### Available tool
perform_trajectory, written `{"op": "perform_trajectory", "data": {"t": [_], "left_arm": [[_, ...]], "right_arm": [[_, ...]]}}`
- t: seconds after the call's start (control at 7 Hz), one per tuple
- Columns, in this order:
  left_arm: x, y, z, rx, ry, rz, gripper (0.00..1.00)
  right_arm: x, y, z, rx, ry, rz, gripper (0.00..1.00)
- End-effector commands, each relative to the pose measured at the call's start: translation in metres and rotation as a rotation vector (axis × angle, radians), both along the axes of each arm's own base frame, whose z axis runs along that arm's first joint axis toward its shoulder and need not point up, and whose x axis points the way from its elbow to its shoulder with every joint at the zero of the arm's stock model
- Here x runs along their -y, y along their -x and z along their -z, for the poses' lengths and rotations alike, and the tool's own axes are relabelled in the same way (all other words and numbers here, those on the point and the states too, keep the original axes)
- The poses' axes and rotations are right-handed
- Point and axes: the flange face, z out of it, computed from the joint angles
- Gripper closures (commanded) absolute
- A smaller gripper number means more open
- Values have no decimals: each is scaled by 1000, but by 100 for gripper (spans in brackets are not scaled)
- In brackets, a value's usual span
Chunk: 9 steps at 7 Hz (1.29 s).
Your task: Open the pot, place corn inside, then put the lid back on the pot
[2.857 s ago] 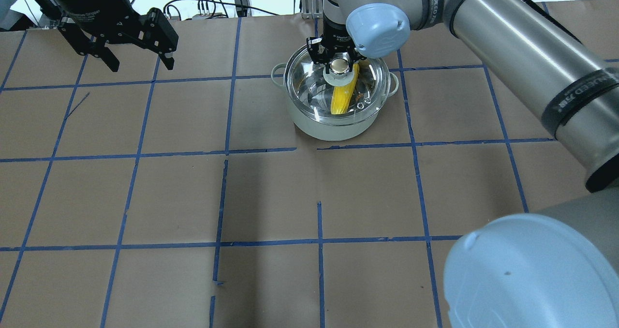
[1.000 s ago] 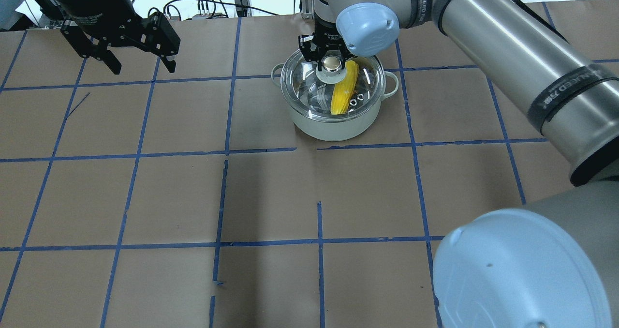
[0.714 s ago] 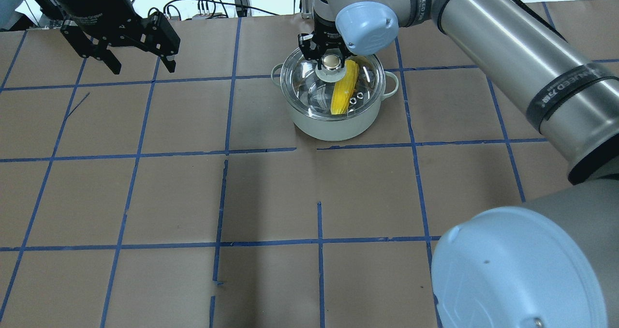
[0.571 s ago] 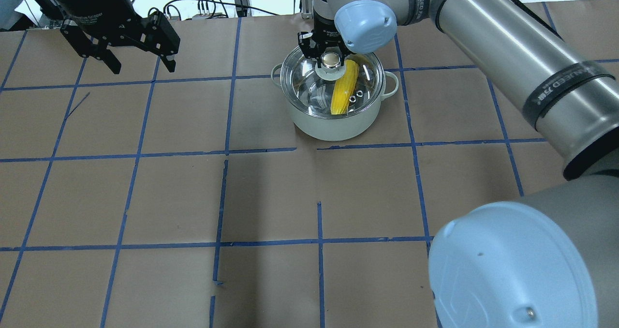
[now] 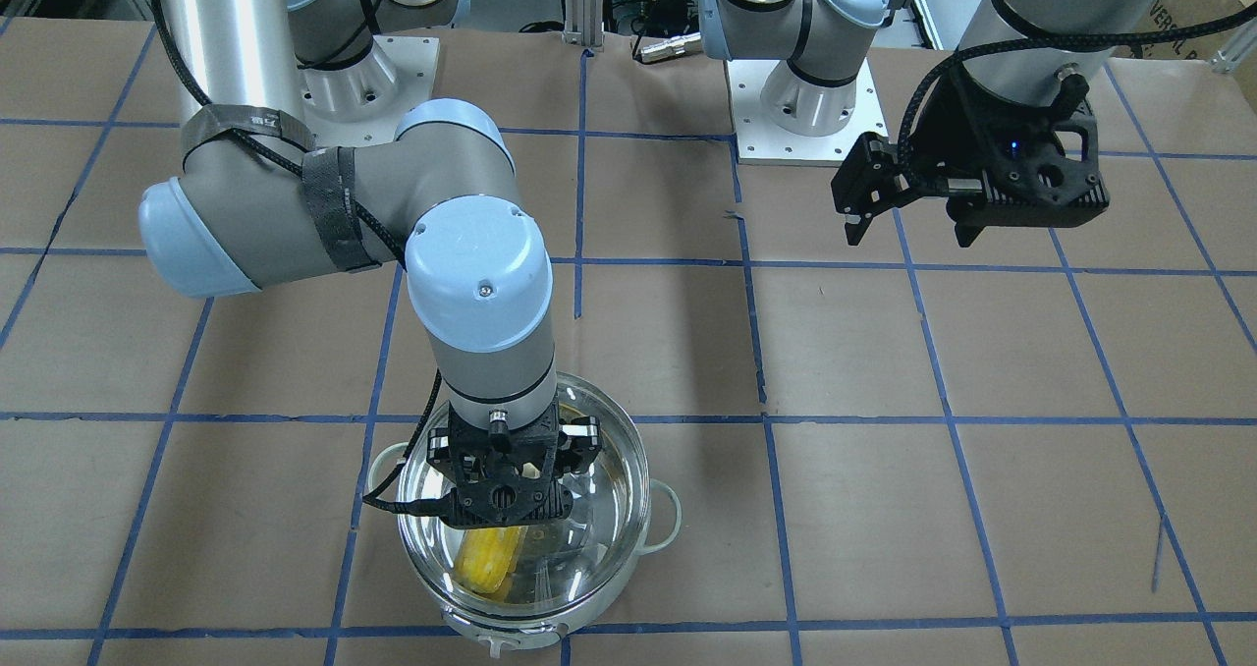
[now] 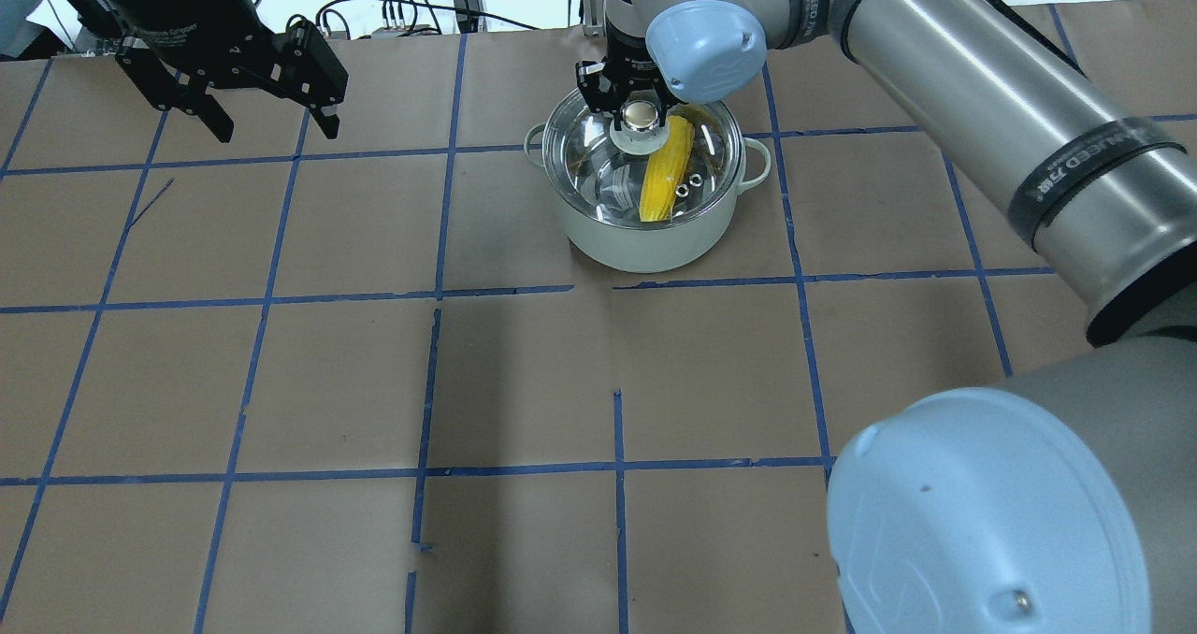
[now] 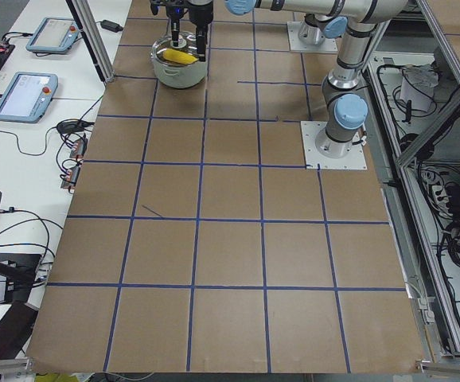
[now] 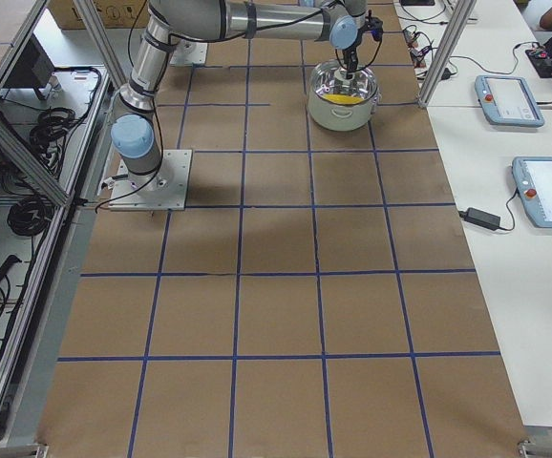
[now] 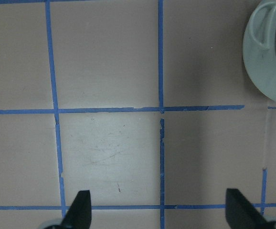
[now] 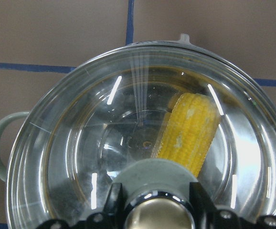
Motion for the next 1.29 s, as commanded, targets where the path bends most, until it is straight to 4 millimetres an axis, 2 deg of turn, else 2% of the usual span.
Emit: {"op": "perform_trajectory", "data": {"t": [0.0,1.0,1.14], "left_arm": [[0,0,-1,0,2,0,0],[-1,0,0,-1,1,0,0],[0,0,0,-2,-1,0,0]], "right_arm": [[1,0,2,-5,-2,-1,94],[13,-3,1,-2,15,-3,93],[13,-3,1,-4,13,-2,59]]}}
